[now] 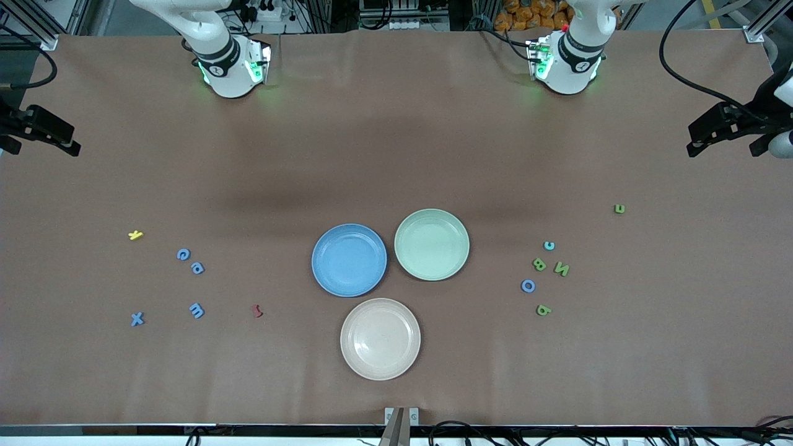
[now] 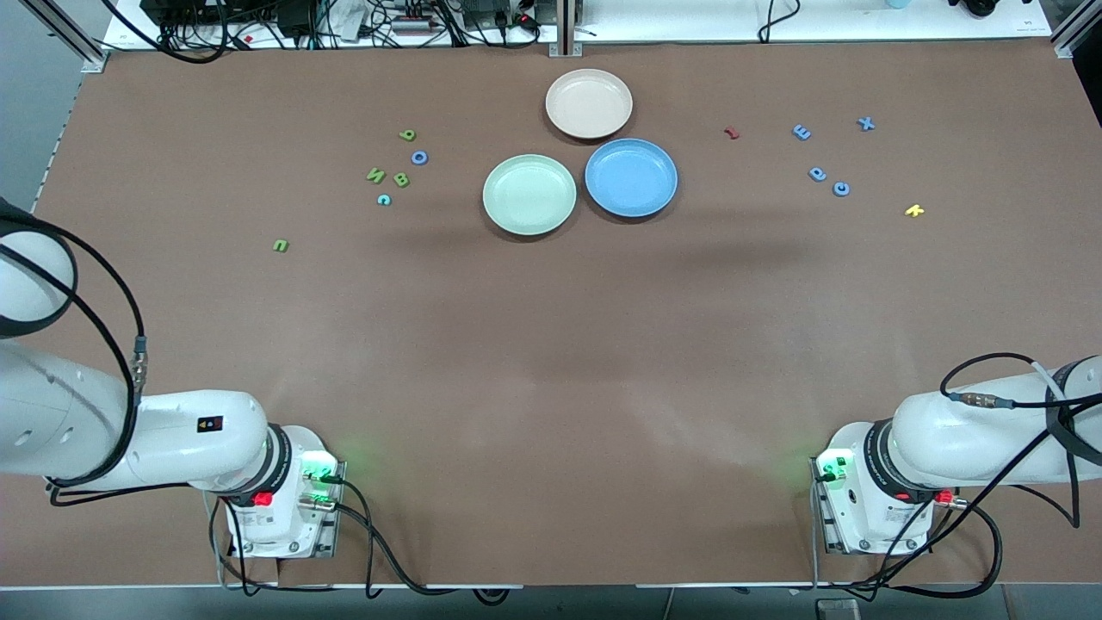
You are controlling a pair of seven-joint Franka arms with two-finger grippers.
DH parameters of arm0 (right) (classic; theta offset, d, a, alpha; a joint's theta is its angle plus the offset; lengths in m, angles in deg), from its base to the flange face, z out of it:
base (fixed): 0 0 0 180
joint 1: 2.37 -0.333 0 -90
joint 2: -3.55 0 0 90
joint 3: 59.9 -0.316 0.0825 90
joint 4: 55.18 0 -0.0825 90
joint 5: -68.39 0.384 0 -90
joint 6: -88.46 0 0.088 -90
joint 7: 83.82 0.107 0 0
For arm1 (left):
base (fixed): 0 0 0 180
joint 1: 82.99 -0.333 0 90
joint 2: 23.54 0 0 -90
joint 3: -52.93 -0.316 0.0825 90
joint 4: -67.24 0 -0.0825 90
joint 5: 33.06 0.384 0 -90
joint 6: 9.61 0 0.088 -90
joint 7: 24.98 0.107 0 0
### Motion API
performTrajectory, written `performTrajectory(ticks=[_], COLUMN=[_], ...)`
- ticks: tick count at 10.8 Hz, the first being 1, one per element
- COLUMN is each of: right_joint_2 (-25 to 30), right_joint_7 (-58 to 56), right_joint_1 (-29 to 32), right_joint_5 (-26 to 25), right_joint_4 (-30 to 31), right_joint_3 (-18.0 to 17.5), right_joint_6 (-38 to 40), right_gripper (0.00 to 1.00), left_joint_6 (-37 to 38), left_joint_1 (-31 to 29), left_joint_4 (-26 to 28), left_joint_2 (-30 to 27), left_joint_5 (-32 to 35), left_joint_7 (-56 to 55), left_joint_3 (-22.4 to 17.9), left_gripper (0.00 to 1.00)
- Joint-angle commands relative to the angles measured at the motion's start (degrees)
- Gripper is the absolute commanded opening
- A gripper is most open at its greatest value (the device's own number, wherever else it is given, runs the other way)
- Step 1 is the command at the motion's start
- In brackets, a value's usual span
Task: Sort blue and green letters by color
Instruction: 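Reach the left gripper to green letters while the right gripper reaches blue letters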
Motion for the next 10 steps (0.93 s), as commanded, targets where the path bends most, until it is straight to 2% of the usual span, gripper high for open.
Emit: performTrajectory(ticks=[1,4,6,8,10], right_joint_2=[0.27,0.10,-0.43,-2.18,-4.55], right_joint_7=[0.17,0.17,0.08,-0.01,-0.79], right_joint_1=[0.17,0.17,0.17,-0.79,-0.45], right_joint_5=[-0.20,-0.20,-0.20,-0.29,-0.46], right_joint_4=[-0.54,-0.54,-0.37,0.51,3.31], right_joint_3=[-0.24,-0.24,0.11,0.11,0.11], right_joint_6=[0.79,0.62,0.01,-2.09,-5.87], right_gripper=[1.00,1.00,1.00,1.00,1.00], left_joint_6=[0.96,0.96,0.35,-5.86,-16.30], left_joint_1=[-0.04,-0.30,-0.13,-0.04,1.36], left_joint_4=[-0.21,0.32,1.11,2.77,11.43], left_joint_2=[-1.07,-0.81,2.33,7.17,7.98], left_joint_5=[-0.90,-1.51,-1.51,-1.51,-0.63], left_joint_7=[-0.44,-0.71,-1.06,0.17,0.26], left_joint_3=[-0.11,-0.11,-0.11,-0.03,0.76], left_gripper=[1.00,1.00,1.00,1.00,1.00])
